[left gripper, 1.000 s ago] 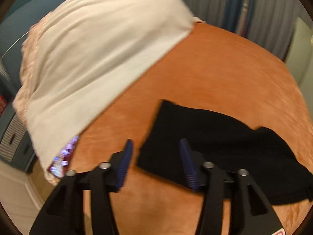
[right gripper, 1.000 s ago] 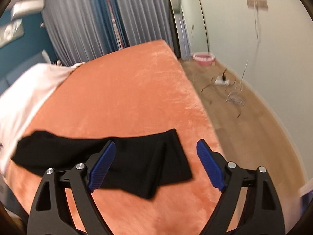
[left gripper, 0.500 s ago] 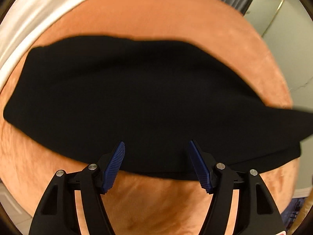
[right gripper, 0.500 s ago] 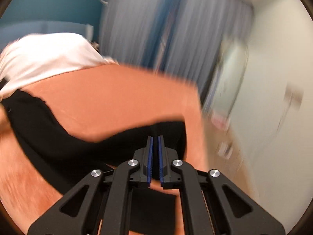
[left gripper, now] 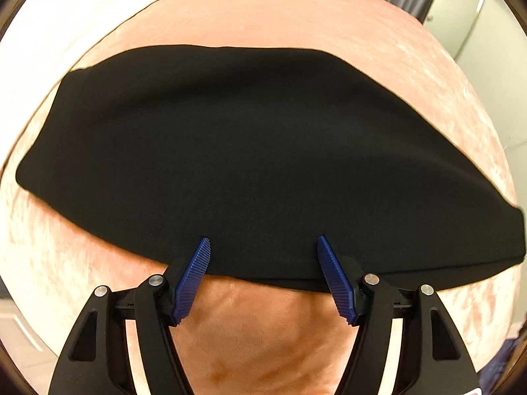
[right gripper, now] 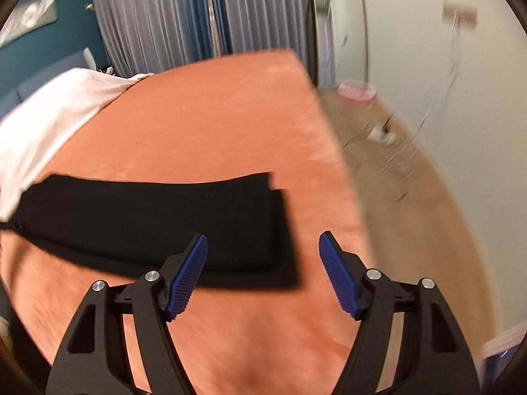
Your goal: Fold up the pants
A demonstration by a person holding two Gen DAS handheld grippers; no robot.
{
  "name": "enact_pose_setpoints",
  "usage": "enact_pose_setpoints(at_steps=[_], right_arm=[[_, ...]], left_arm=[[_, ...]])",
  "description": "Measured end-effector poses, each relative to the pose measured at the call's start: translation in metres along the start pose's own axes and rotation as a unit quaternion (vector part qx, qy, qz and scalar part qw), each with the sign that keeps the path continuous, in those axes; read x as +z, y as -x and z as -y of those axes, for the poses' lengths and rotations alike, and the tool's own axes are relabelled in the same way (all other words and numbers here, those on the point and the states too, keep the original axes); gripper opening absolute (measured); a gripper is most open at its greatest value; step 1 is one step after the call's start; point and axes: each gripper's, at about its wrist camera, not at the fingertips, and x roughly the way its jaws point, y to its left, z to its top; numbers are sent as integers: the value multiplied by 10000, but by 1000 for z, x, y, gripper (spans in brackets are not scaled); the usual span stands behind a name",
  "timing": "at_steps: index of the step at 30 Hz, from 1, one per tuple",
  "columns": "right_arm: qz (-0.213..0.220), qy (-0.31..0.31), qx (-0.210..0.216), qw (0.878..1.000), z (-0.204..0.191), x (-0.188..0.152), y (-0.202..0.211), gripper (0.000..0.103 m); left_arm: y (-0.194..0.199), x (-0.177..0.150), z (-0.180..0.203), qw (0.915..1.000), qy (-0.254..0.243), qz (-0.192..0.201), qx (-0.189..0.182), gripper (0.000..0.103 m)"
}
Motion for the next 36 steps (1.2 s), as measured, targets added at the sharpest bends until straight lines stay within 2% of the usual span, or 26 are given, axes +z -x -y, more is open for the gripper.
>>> enact_pose_setpoints(at_steps=[1, 2, 3, 4, 5, 6, 9, 10, 11, 12, 14, 15, 17, 18, 20, 21, 23, 24, 26, 28, 30, 31, 33, 36], right_arm=[[-216, -20, -146, 9997, -2, 1, -18, 68], [-429, -24, -204, 9989, -5, 0, -36, 60], [-523, -40, -159, 9985, -10, -4, -43, 41], [-554, -35, -217, 9982, -14, -5, -48, 35], [-530, 11, -193, 9984, -19, -4, -46, 14], [-416, 95, -155, 9990, -27, -1, -36, 13], [117, 341, -233, 9991, -38, 11, 12, 12], [151, 296, -248, 9991, -31, 10, 19, 12], [44, 264, -361, 9990, -22, 9, 16, 13], [-321, 233, -604, 9974, -9, 1, -3, 17], [-915, 77, -728, 9931, 8, -14, -37, 18], [-550, -145, -587, 9967, 12, -17, -27, 19], [-298, -427, -960, 9940, 7, -11, -2, 25], [-94, -340, -1216, 9920, -5, -5, 13, 31], [236, 57, -1229, 9921, -36, 5, 33, 42], [352, 304, -983, 9941, -63, 15, 37, 44], [293, 766, -148, 9965, -121, 34, 30, 45], [180, 1063, 465, 9931, -164, 44, 18, 45], [-91, 1413, 1360, 9805, -228, 57, -12, 44], [-584, 1664, 2227, 9588, -303, 70, -58, 43], [-893, 1925, 2694, 9393, -370, 81, -101, 42], [-1006, 2009, 2823, 9326, -398, 86, -120, 42], [-1257, 2083, 2948, 9240, -442, 95, -158, 43], [-1654, 2316, 2895, 9139, -483, 98, -214, 43]], left_arm=[[2, 0, -1, 10000, 56, 4, -72, 65], [4, 0, -1, 9999, 78, 18, -107, 65], [5, 0, -2, 9999, 79, 36, -108, 65], [7, 1, -4, 9999, 78, 64, -63, 65], [8, 2, -5, 9999, 82, 86, -28, 65], [9, 4, -8, 9999, 94, 114, 19, 65], [13, 12, -18, 9995, 173, 237, 102, 65], [11, 17, -14, 9994, 191, 252, 139, 67], [7, 20, -13, 9993, 188, 242, 199, 69], [6, 19, -8, 9993, 176, 224, 261, 72], [-12, 18, -10, 9988, 133, 93, 451, 72], [-17, 18, -13, 9986, 135, 42, 508, 72], [-18, 17, -11, 9987, 86, 115, 480, 72], [-14, 19, -9, 9989, 29, 151, 446, 72], [-7, 18, -13, 9991, 11, 219, 359, 72], [-5, 19, -15, 9993, 17, 236, 282, 73], [-5, 23, -25, 9997, 108, 216, 32, 75], [-8, 25, -28, 9996, 177, 179, -107, 77], [-22, 27, -33, 9997, 140, 24, -186, 77], [-31, 25, -22, 9995, -311, -52, 31, 77], [-31, 28, -18, 9970, -748, -98, 172, 77], [-32, 28, -19, 9962, -852, -168, 101, 77], [-34, 31, -24, 9951, -935, -290, -116, 77], [-34, 32, -35, 9925, -1127, -356, -327, 78]])
